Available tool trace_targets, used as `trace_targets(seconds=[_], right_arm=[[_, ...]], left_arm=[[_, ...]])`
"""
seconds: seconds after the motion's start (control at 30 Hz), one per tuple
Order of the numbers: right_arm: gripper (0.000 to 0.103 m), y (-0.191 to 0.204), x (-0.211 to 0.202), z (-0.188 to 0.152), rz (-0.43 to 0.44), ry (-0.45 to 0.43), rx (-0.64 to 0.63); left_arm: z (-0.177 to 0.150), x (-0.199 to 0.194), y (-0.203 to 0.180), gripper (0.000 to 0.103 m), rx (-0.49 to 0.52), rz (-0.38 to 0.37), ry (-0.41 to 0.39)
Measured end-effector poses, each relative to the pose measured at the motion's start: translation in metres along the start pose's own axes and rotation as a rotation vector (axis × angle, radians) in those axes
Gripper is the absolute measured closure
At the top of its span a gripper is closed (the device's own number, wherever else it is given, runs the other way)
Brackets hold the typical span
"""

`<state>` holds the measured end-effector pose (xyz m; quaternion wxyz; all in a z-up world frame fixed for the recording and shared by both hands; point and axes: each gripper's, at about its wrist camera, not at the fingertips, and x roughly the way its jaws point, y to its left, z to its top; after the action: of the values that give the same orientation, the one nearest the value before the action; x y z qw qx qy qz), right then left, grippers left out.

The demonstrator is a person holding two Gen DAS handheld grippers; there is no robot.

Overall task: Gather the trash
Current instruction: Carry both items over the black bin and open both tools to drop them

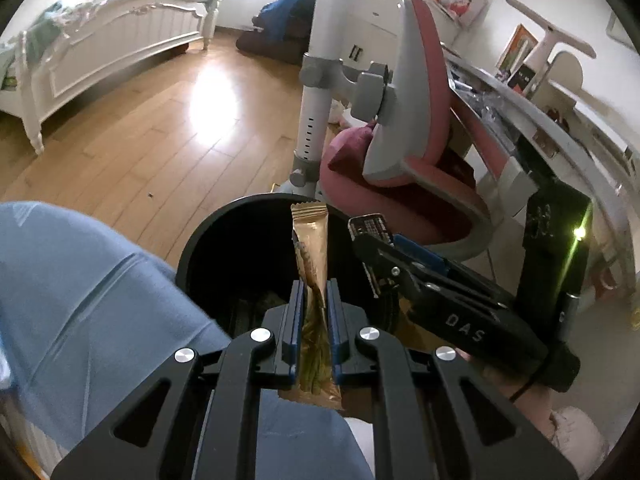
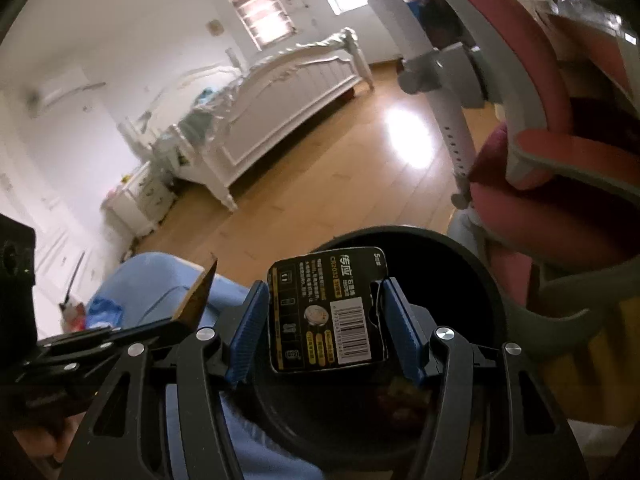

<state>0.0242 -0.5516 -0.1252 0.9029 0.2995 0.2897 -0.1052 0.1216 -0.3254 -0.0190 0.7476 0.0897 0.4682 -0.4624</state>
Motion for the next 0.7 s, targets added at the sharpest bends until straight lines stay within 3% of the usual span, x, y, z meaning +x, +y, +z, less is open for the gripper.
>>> trace_targets(seconds=[0.37,0.4,0.47,0.5,0.53,0.7], right_arm=[[0.040,-0.006,0.005,0.001,-0.004,0.018,0.044],[0.039,-0.006,0.006,0.001,-0.006,0.018,0.046],[0.037,-0.006,0.005,0.001,-0.004,0.020,0.049],[0.036,-0.005,0.004,0.001,-0.004,0.019,0.049],[0.032,-0.004,0.003,0.001,-0.006,0.017,0.048],[0.027,0.003,-0.004,0.000,0.006,0.004,0.045]], left_arm=[[0.006,0.012,-0.006,0.087,0.032,0.027,0.024],[0.007,0.014,-0.007,0.082,0.033,0.032,0.024],[0.007,0.011,-0.008,0.057,0.033,0.042,0.014],[0.008,0.011,-0.009,0.038,0.031,0.042,0.006],[0.008,0.006,-0.008,0.028,0.028,0.040,-0.016],[0.005,-0.015,-0.004,0.027,0.002,0.019,-0.052]])
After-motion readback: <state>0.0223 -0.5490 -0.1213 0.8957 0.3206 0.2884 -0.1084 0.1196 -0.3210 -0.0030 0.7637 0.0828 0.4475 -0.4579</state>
